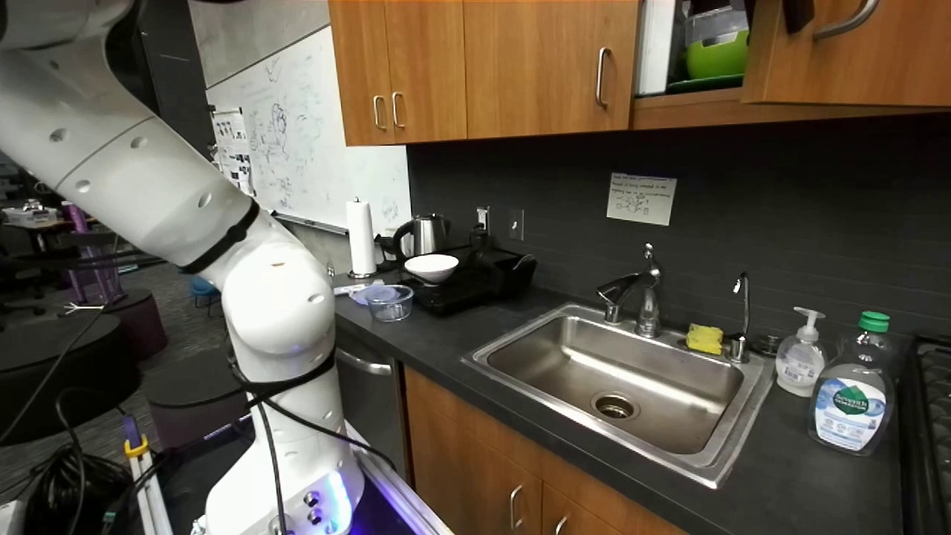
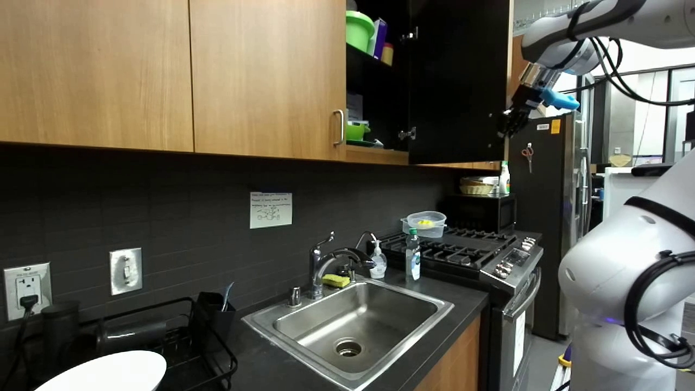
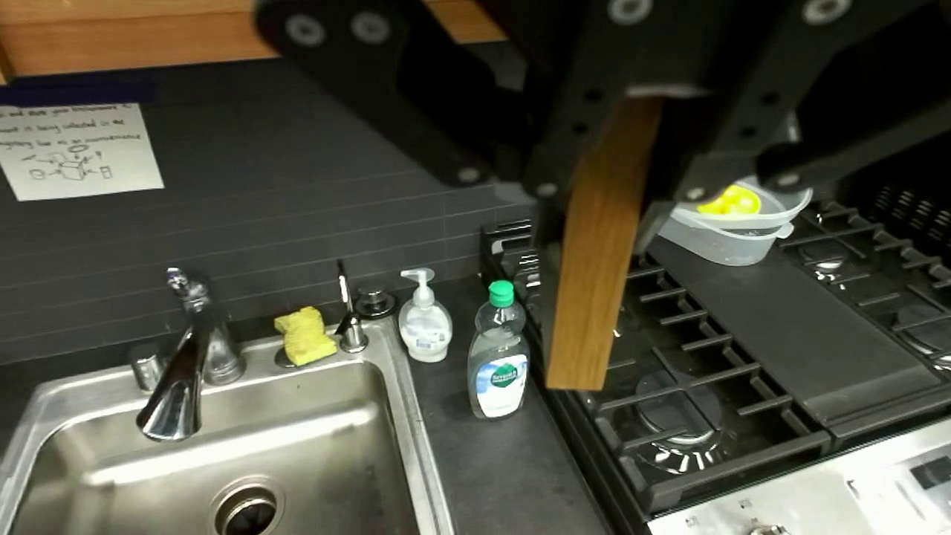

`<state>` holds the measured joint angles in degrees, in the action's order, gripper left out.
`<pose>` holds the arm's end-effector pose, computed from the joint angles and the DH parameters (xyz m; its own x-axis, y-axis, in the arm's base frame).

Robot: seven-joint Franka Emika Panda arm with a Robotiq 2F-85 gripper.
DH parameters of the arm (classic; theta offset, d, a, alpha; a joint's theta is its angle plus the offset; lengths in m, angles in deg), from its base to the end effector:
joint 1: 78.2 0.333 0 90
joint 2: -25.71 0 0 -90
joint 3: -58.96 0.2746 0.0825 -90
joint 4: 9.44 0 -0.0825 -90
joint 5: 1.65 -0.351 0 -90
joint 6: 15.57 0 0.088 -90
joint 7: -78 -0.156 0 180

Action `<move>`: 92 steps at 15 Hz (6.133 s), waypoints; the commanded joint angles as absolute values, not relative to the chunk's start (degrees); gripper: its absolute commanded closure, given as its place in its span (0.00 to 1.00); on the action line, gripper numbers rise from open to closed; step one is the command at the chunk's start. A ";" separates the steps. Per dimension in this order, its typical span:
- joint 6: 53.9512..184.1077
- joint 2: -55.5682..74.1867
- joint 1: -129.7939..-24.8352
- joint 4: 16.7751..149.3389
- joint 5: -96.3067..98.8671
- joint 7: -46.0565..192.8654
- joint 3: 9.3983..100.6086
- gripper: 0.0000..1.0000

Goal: Close the cupboard completely

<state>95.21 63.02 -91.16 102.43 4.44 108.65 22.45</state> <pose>0.2114 -0.3787 0.6344 0.7971 -0.2511 0.5492 -0.3141 -0.9491 0.0220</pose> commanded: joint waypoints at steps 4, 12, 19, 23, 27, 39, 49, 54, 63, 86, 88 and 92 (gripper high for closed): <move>90.15 63.11 -87.04 100.81 1.43 113.15 21.66 0.94; 90.52 68.00 -90.06 108.67 3.93 106.35 29.82 0.94; 94.87 74.00 -92.45 118.00 7.33 89.41 40.07 0.94; 96.88 74.99 -92.65 120.23 8.80 80.71 43.91 0.80; 98.03 76.55 -92.99 122.98 9.54 73.27 48.50 0.52; 102.06 69.56 -97.10 116.21 13.24 68.70 47.04 0.52; 102.72 74.46 -98.35 121.55 13.66 68.59 46.85 0.04; 102.19 80.66 -98.38 125.16 13.31 71.27 45.40 0.00; 107.41 87.37 -99.56 127.17 13.26 72.84 39.79 0.00; 117.48 59.89 -92.59 115.84 4.71 85.57 40.01 0.00; 118.86 60.40 -93.61 117.21 5.35 84.06 40.89 0.00; 116.96 60.38 -93.54 117.10 5.38 85.00 40.59 0.00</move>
